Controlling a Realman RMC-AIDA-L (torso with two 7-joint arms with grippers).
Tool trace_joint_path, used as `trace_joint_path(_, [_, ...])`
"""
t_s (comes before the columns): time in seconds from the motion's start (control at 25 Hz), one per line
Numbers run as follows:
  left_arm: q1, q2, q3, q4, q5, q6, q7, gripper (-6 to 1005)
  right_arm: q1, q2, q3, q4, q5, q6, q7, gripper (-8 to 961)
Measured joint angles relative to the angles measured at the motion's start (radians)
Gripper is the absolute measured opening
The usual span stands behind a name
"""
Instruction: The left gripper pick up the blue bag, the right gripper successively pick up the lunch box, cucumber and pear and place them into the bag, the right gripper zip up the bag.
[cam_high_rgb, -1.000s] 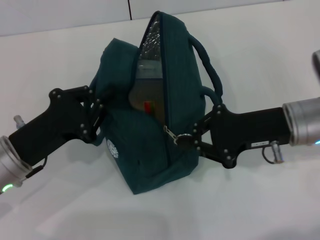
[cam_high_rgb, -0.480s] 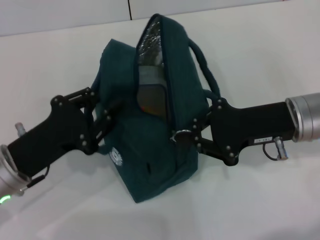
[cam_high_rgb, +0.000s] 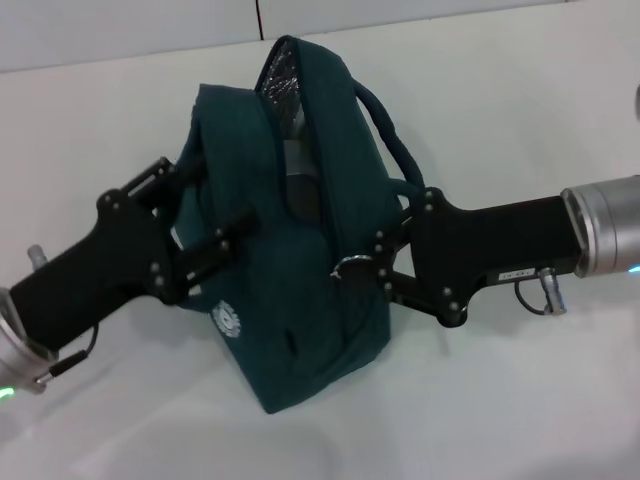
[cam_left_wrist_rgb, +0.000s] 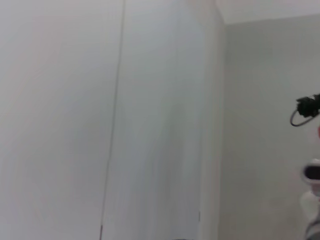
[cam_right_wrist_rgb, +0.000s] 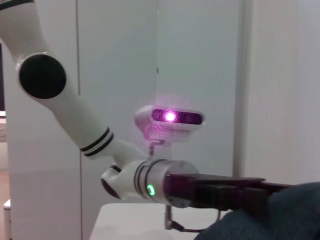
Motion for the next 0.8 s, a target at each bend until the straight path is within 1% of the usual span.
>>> trace_joint_path(0.12, [-0.008, 0.006, -0.005, 0.001, -0.013, -0.029, -0.043, 619, 0.009, 0.001, -0.007, 0.0, 0.0, -0.002, -0.001, 17])
trace_joint_path(0.28, [0.002, 0.003, -0.004, 0.011, -0.049, -0.023, -0.039, 690, 0.011, 0.001, -0.009, 0.004, 0.0, 0.0, -0.002, 17])
trace_joint_path(0.4, [0.008, 0.003, -0.003, 0.013, -0.07, 0.005, -0.042, 879, 0.016, 0.004, -0.017, 0.006, 0.0, 0.005, -0.019, 17])
trace_joint_path(0.6, [0.021, 0.007, -0.002, 0.014, -0.074, 0.075, -0.049, 878, 0.034, 0.014, -0.038, 0.015, 0.027, 0.021, -0.076, 17])
trace_joint_path(0.68, [0.038, 0.007, 0.0, 0.014, -0.074, 0.107, -0.052, 878, 0.037, 0.015, -0.071, 0.024, 0.068, 0.038, -0.114, 17])
trace_joint_path(0.8, [0.089, 0.009, 0.001, 0.014, -0.073, 0.162, -0.055, 878, 0.037, 0.015, -0.14, 0.032, 0.154, 0.087, -0.204, 17])
